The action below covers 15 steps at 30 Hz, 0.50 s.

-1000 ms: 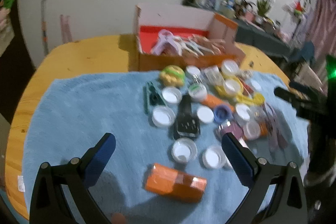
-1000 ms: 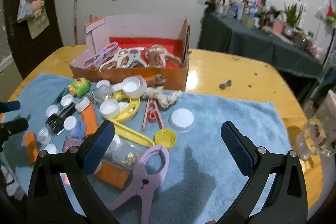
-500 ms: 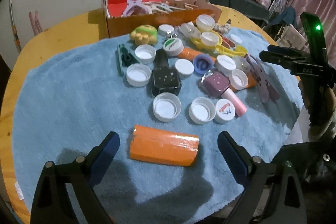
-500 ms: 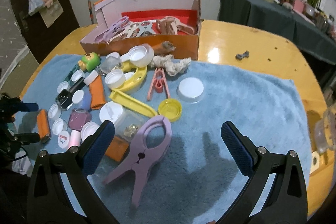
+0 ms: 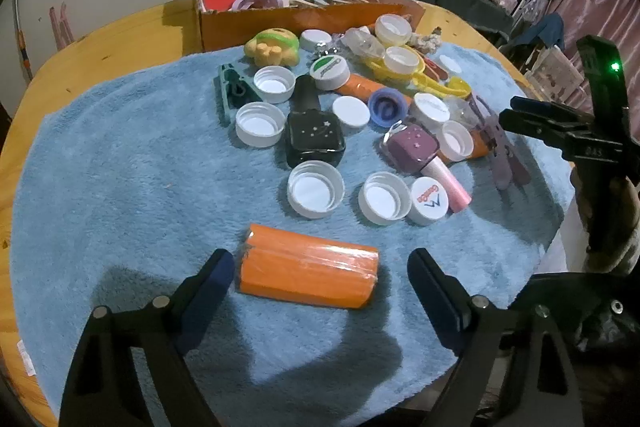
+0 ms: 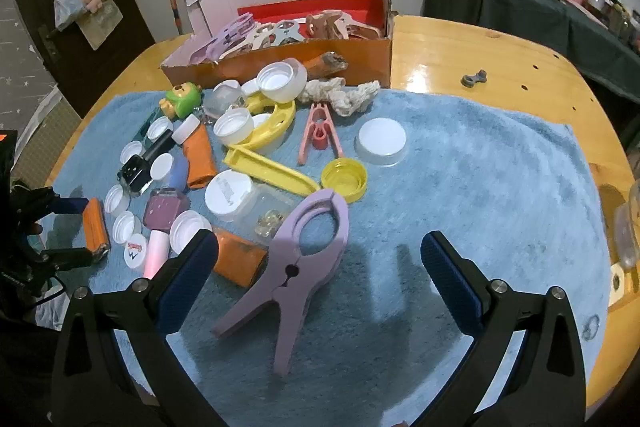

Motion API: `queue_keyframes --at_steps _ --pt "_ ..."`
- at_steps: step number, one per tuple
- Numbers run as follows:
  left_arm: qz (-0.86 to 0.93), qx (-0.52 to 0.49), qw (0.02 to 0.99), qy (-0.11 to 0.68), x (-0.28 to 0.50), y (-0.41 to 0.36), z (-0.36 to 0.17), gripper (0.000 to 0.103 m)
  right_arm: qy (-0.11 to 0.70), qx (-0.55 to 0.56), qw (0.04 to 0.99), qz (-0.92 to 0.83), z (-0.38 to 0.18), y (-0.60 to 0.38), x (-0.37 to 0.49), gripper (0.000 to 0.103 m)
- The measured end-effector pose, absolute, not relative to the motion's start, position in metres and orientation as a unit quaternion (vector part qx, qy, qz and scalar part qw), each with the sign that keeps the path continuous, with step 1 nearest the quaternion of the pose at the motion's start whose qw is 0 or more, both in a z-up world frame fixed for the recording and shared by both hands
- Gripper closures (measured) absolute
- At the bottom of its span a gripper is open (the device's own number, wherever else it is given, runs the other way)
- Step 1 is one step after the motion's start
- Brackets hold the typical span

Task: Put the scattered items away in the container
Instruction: 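Move left tool toward orange case while right tool approaches lilac clothespin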

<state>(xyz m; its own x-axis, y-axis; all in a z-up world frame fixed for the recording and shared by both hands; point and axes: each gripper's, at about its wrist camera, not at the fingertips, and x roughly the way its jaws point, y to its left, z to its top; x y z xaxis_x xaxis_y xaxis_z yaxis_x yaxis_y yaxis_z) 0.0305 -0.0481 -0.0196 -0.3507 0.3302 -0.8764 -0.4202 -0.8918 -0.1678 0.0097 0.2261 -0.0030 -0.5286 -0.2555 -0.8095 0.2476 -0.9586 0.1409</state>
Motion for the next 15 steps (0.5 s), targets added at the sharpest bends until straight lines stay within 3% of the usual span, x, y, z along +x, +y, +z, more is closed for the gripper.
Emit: queue_keyframes --at_steps 8,15 --pt "0.816 -0.530 0.228 0.043 0.035 -0.051 -0.019 0.013 0.000 0.467 0.137 -0.874 -0.009 0.220 0.017 0.000" --pt "0.802 -0.558 0.214 -0.011 0.040 -0.063 -0.019 0.013 0.002 0.466 0.137 -0.874 -0.012 0.218 0.018 0.000"
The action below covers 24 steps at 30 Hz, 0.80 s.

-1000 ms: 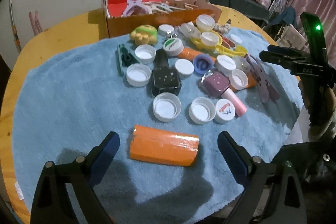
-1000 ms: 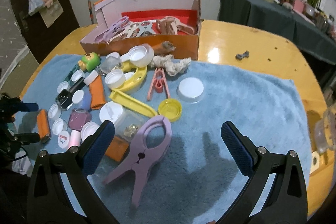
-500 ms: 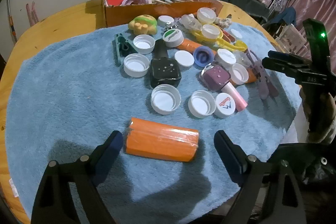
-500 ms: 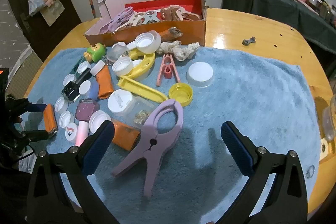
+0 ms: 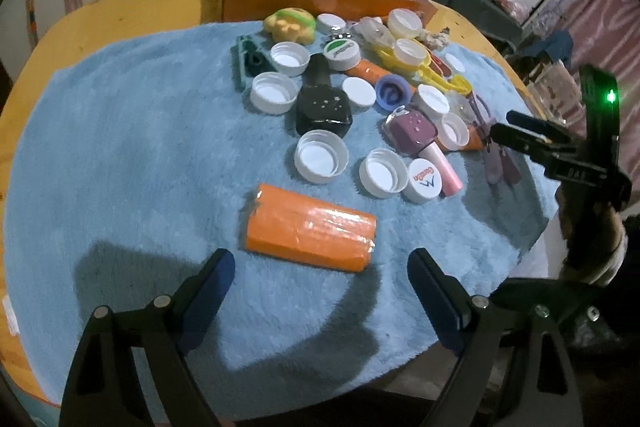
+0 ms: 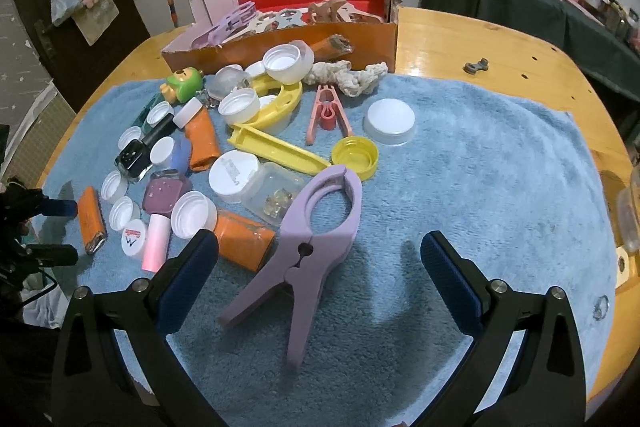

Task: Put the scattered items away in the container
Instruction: 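Move left tool toward orange case while right tool approaches lilac clothespin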

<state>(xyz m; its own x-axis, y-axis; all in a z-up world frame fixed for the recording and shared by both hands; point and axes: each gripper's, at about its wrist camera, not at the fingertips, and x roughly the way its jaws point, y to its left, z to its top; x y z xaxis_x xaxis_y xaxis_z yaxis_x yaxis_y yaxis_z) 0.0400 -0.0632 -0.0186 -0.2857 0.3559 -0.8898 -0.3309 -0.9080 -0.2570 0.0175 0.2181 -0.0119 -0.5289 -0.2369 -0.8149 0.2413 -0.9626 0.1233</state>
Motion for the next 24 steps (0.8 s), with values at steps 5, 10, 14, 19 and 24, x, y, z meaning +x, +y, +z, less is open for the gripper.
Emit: queue_keyframes --at_steps 5,10,14,19,24 --pt "0.801 -0.566 0.190 -0.037 0.038 -0.062 -0.022 0.013 0.003 0.460 0.145 -0.876 -0.014 0.218 0.018 0.000" --pt "0.809 -0.565 0.155 -0.037 0.032 -0.060 -0.023 0.017 -0.006 0.452 0.158 -0.878 -0.014 0.225 0.018 0.000" --pt "0.816 -0.562 0.135 0.017 0.033 -0.051 -0.022 0.021 -0.013 0.447 0.168 -0.879 -0.012 0.229 0.017 0.000" --pt "0.817 -0.562 0.116 0.053 0.034 -0.051 -0.018 0.020 -0.013 0.439 0.174 -0.881 -0.008 0.232 0.016 0.000" --pt "0.822 -0.557 0.095 0.073 0.034 -0.059 -0.013 0.020 -0.016 0.435 0.178 -0.882 -0.006 0.233 0.015 0.000"
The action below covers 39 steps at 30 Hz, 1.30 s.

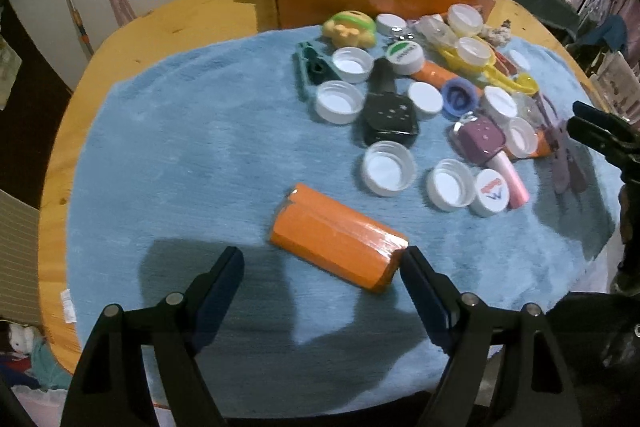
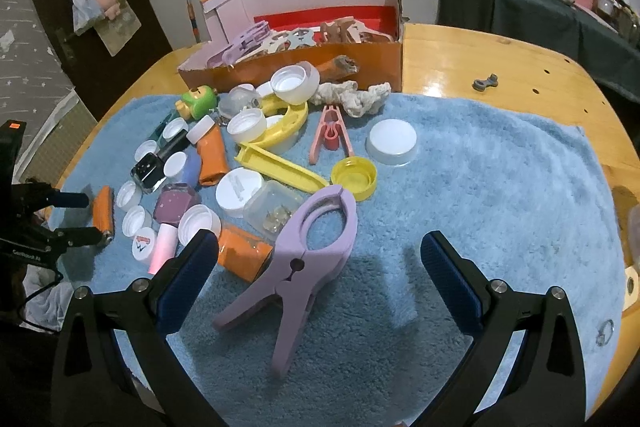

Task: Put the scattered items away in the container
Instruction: 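Move left tool toward orange case while right tool approaches lilac clothespin, then close left tool on orange case while right tool closes on lilac clothespin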

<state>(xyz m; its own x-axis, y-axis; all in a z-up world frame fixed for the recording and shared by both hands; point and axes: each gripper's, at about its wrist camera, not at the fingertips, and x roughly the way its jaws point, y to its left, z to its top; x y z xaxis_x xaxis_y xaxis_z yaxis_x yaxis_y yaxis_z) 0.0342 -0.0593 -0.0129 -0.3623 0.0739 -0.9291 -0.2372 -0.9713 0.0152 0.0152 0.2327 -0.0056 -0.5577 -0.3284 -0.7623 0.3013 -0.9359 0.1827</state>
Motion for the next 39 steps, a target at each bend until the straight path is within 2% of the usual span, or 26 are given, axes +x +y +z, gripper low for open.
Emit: queue_keyframes --at_steps 7,11,18,27,30,32,37,39 --pt "0.803 -0.583 0.121 0.021 0.030 -0.046 -0.008 0.021 -0.022 0.427 0.191 -0.884 -0.004 0.231 0.015 0.000" --pt "0.796 -0.598 0.092 0.008 0.020 -0.042 -0.008 0.022 -0.024 0.415 0.201 -0.887 -0.002 0.233 0.014 0.000" --pt "0.768 -0.638 0.027 -0.049 0.011 -0.050 -0.023 0.032 -0.005 0.397 0.182 -0.900 -0.004 0.239 0.007 0.000" --pt "0.772 -0.631 -0.021 -0.078 0.013 -0.055 -0.020 0.034 0.037 0.411 0.174 -0.894 -0.011 0.232 0.005 0.000" --pt "0.775 -0.626 -0.033 -0.084 0.017 -0.058 -0.018 0.038 0.038 0.421 0.168 -0.891 -0.015 0.229 0.007 0.000" --pt "0.776 -0.624 -0.037 -0.086 0.019 -0.060 -0.017 0.042 0.036 0.429 0.171 -0.886 -0.017 0.227 0.008 0.007" --pt "0.781 -0.618 -0.037 -0.083 0.028 -0.060 -0.016 0.043 0.030 0.443 0.157 -0.882 -0.024 0.226 0.007 0.029" --pt "0.783 -0.617 -0.037 -0.075 0.031 -0.057 -0.015 0.043 0.029 0.445 0.157 -0.881 -0.024 0.225 0.010 0.033"
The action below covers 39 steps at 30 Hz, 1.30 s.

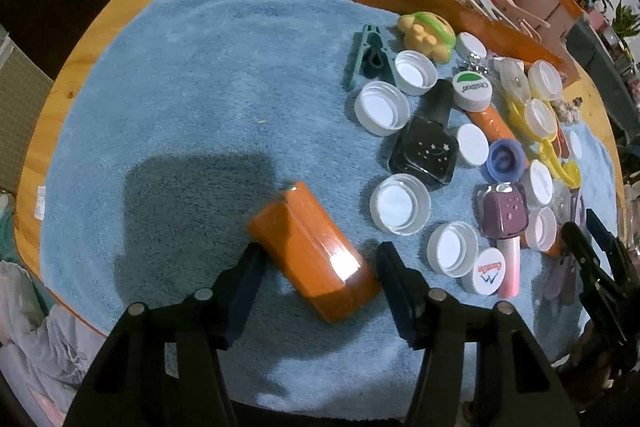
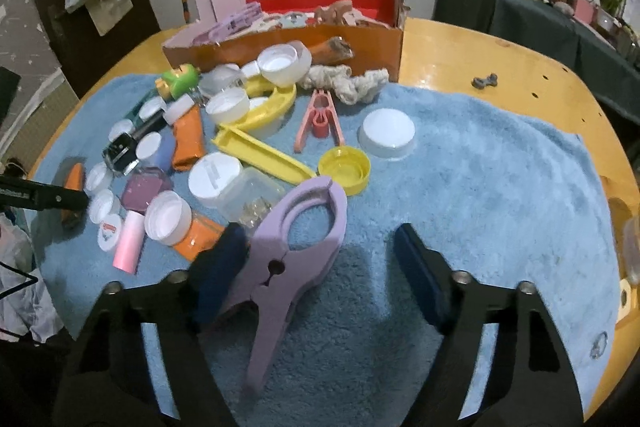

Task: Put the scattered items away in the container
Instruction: 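Close left tool on orange case while right tool closes on lilac clothespin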

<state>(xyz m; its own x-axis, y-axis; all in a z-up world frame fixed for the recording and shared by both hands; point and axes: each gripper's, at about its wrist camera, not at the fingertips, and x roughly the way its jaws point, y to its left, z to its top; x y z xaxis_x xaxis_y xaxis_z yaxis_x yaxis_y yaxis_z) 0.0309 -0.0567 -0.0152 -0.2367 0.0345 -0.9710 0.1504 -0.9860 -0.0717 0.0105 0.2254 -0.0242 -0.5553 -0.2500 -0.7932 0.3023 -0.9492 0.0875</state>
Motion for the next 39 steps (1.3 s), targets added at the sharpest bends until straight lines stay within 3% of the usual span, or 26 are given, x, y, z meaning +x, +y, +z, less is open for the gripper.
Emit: queue_keyframes --at_steps 19,23,30,36,39 --pt "-0.791 0.607 0.044 0.057 0.024 -0.044 -0.010 0.048 0.014 0.457 0.158 -0.876 -0.024 0.234 0.028 0.034" --pt "-0.793 0.606 0.047 0.049 0.026 -0.042 -0.008 0.049 0.014 0.455 0.167 -0.874 -0.023 0.232 0.030 0.043" --pt "-0.792 0.605 0.051 0.056 0.027 -0.048 -0.004 0.049 0.005 0.458 0.177 -0.871 -0.024 0.233 0.029 0.046" --pt "-0.790 0.606 0.030 0.089 0.024 -0.048 -0.005 0.039 0.000 0.458 0.178 -0.871 -0.025 0.233 0.028 0.046" --pt "-0.793 0.602 0.029 0.089 0.025 -0.048 -0.003 0.039 0.000 0.458 0.178 -0.871 -0.025 0.233 0.028 0.045"
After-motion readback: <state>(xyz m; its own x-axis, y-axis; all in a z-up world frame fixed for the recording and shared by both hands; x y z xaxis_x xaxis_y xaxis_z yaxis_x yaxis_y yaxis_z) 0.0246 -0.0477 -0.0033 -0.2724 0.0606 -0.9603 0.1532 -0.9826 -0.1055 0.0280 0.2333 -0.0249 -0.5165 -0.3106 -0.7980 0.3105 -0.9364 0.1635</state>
